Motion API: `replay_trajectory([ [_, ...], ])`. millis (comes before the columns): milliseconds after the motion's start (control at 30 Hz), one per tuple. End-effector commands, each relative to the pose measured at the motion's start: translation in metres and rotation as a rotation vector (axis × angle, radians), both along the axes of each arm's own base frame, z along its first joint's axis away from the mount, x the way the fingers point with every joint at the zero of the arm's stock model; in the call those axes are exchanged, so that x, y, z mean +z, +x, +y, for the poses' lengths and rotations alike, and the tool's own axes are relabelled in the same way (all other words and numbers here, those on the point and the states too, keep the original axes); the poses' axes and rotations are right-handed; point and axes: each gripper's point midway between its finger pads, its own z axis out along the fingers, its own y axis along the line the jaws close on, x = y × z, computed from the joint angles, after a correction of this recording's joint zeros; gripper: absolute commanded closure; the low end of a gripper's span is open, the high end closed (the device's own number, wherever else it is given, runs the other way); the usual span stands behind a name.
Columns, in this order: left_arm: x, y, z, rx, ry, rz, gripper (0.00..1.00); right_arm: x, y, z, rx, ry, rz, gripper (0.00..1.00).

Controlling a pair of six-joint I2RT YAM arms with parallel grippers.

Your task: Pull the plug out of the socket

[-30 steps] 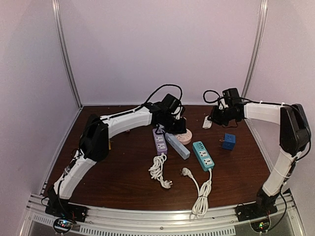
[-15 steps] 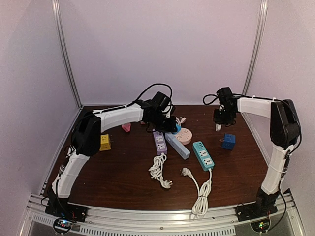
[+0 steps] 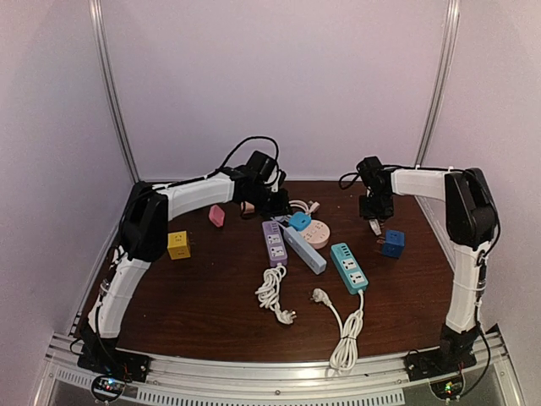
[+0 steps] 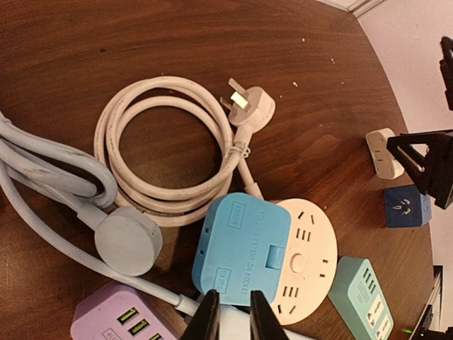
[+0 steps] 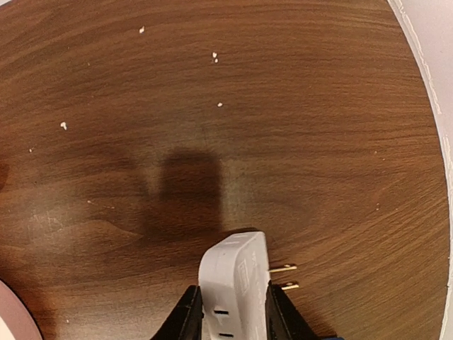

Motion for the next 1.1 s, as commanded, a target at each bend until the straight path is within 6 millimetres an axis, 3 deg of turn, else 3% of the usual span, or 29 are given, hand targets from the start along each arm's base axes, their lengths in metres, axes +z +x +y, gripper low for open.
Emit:
replay_trajectory([
  [0,0.026,0.009,-0.011,-0.017,-0.049,-0.087,0.84,0.001,0.001,0.007,0.010,-0.003,0.004,0.66],
  [300,0.020,0.016,-0.016,-0.025,-0.043,-0.100,0.78,0.009,-0.006,0.035,0.054,0.129,-0.018,0.59],
  [467,0.009,0.021,-0.020,-0.044,-0.029,-0.110,0.74,0.022,-0.012,0.073,0.135,0.307,-0.044,0.59],
  [667,-0.015,0.031,-0.016,-0.031,0.010,-0.095,0.69,0.028,-0.026,0.105,0.185,0.492,-0.051,0.59],
  [900,-0.031,0.033,-0.017,-0.029,0.002,-0.073,0.47,0.031,-0.041,0.141,0.248,0.618,-0.048,0.59],
  [1067,-0.030,0.022,-0.030,-0.053,-0.082,-0.011,0.42,0.028,-0.051,0.160,0.277,0.638,-0.037,0.60],
])
